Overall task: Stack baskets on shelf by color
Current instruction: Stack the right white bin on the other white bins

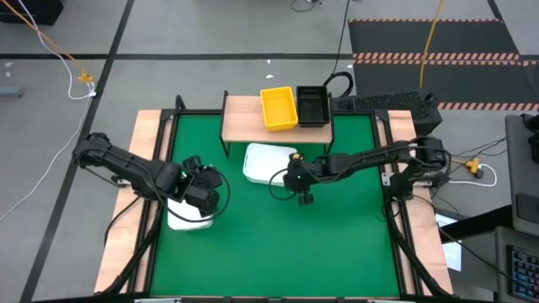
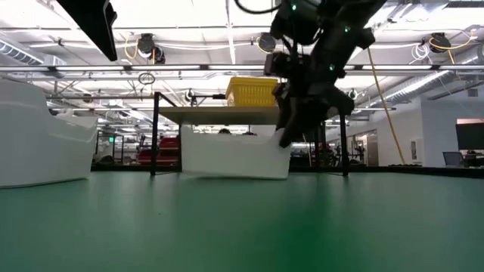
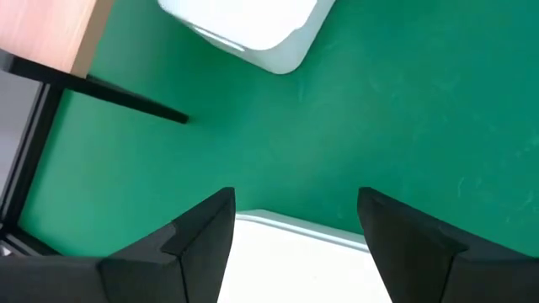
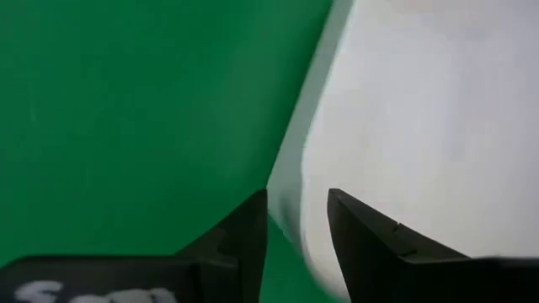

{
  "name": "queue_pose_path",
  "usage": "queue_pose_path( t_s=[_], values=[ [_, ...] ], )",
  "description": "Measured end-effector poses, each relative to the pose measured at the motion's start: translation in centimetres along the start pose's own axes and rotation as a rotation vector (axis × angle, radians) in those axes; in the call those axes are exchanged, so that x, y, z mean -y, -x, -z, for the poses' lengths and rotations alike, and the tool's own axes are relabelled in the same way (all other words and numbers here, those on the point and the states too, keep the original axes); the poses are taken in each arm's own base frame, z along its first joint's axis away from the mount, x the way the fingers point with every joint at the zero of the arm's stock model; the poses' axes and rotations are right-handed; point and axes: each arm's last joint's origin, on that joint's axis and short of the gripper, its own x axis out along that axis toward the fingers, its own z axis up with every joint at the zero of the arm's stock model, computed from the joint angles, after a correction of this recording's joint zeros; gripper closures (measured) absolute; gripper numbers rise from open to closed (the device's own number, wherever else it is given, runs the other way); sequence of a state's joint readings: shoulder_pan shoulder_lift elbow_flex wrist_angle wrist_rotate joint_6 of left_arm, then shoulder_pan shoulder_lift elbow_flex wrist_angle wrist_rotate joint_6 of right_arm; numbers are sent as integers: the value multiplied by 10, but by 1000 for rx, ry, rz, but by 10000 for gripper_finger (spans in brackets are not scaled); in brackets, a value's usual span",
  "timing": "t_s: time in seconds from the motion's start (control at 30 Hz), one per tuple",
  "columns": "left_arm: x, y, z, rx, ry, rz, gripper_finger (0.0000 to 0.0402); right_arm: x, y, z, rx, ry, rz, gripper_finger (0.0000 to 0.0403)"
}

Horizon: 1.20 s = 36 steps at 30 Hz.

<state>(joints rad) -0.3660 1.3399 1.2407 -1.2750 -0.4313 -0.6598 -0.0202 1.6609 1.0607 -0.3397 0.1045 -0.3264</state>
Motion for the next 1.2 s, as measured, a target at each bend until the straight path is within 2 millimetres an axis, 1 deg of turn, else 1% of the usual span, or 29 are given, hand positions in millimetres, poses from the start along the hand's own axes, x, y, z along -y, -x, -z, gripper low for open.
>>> queue_pose_path(
  t_s=[0.1,0.17,0.23,0.33,0.37,0.43,0.53,0.63,0.7,0.77,0.87,0.97,1.07,1.13,1.2],
  values=[
    [0,0,0,6,0,-3,149,-2,-10,5,-52,43,-20,287],
    [0,0,0,6,2,-4,149,-5,-14,9,-87,100,-35,300],
    [0,0,0,6,0,-4,149,-9,-14,10,-108,173,-53,328],
    [0,0,0,7,-8,-5,149,-15,-13,12,-134,266,-78,383],
    [0,0,0,7,-13,-6,149,-17,-11,12,-141,306,-87,391],
    [0,0,0,12,-28,-11,149,-22,-5,13,-146,406,-109,393],
    [-1,0,-1,27,-62,-26,149,-31,8,11,-138,567,-134,398],
    [1,0,-5,70,-117,-36,149,-39,25,5,-70,674,-126,400],
    [5,-1,-9,111,-193,-16,149,-45,38,0,-13,762,-108,400],
    [12,-2,-15,168,-295,11,149,-53,48,-7,46,891,-66,400],
    [24,0,-26,291,-505,41,149,-67,55,-17,107,1071,30,401],
    [38,3,-39,452,-774,28,149,-83,53,-24,147,1194,79,401],
    [49,8,-48,595,-996,-15,149,-99,47,-26,186,1262,33,402],
    [56,9,-54,671,-1063,-5,149,-105,44,-26,235,1263,-26,402],
    [61,8,-60,738,-1079,66,149,-110,41,-27,271,1246,-79,402]
  ],
)
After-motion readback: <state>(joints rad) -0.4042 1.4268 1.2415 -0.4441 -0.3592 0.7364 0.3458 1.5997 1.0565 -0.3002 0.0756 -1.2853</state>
